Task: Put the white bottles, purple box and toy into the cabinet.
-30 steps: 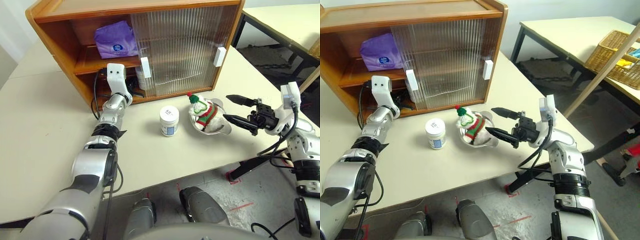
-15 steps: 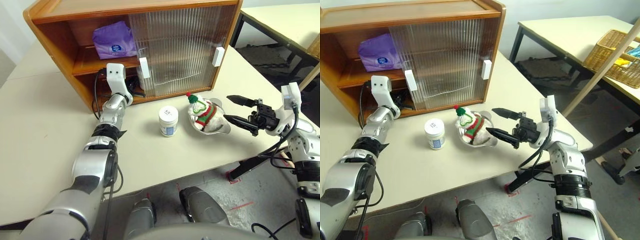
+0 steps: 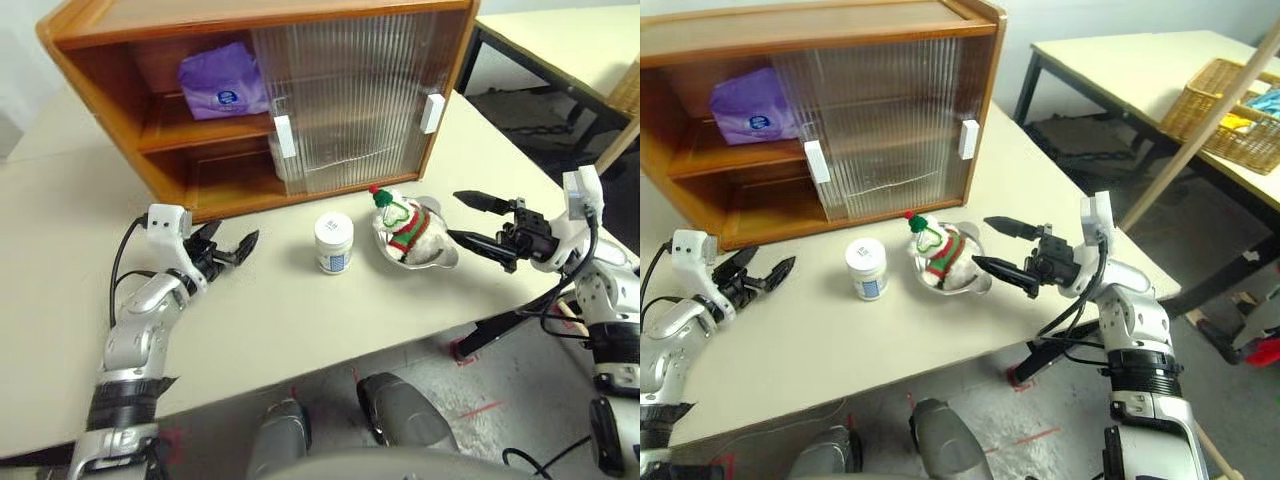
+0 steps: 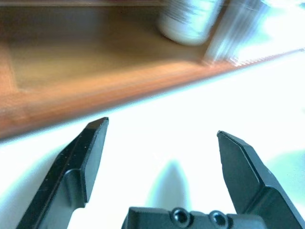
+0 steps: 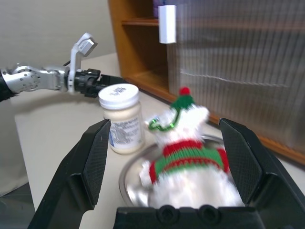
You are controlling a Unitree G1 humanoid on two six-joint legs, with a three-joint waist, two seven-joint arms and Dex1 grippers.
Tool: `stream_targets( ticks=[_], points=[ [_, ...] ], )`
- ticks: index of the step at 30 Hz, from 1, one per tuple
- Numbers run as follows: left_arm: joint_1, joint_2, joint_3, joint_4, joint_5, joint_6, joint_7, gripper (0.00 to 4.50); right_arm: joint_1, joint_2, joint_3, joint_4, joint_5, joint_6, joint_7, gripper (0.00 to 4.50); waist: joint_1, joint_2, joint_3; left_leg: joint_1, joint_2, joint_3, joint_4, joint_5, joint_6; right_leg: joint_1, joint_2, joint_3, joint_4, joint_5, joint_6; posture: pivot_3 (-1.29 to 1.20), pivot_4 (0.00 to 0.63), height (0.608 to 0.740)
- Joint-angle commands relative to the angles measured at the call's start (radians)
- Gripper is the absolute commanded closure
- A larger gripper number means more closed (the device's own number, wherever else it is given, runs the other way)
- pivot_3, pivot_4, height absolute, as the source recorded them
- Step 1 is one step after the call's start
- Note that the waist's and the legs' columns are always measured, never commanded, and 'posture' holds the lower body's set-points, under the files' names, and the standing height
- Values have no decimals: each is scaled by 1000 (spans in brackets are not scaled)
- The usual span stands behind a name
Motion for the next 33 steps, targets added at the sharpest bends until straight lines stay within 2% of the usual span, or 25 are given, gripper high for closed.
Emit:
stream_targets(
  ticks=[1, 4, 8, 15, 18, 33],
  points=[
    [54, 46, -28, -92, -70, 22, -157, 38, -12, -7, 2, 17, -4, 1, 10, 0, 4, 1, 0, 0, 4, -4, 0, -1, -1, -1, -5, 0, 0, 0, 0, -266, 94, 740],
    [78, 61, -52, -131, -113, 1, -267, 38, -19, -10, 3, 25, -6, -1, 13, 0, 12, 3, -2, -7, 4, -4, -2, -5, -9, -9, -9, -4, 2, 2, -3, -266, 92, 740],
    [69, 80, -132, -135, -70, -33, -346, 38, -20, -12, 1, 24, -6, -1, 14, 0, 19, 9, -6, -17, 6, -5, -3, -3, -4, -18, -10, -8, 2, 5, -12, -266, 92, 740],
    [-3, 33, -238, -98, -18, -55, -357, 38, -13, -13, -3, 13, -5, 1, 7, 0, 28, 9, -6, -17, 7, -4, -6, -3, -2, -19, -9, -9, 1, 3, -13, -287, 90, 740],
    [-43, 13, -280, -33, 38, -120, -361, 38, -7, -13, -4, 9, -5, 2, 3, 0, 27, 9, -6, -16, 7, -3, -5, -2, 0, -17, -10, -8, 1, 3, -12, -293, 91, 740],
    [-147, -127, -391, 135, 163, -289, -342, 38, -1, -13, -1, -8, -4, 1, -9, 0, 24, 10, -6, -15, 6, -4, -3, -1, 3, -13, -10, -8, 1, 1, -4, -312, 79, 740]
  ],
)
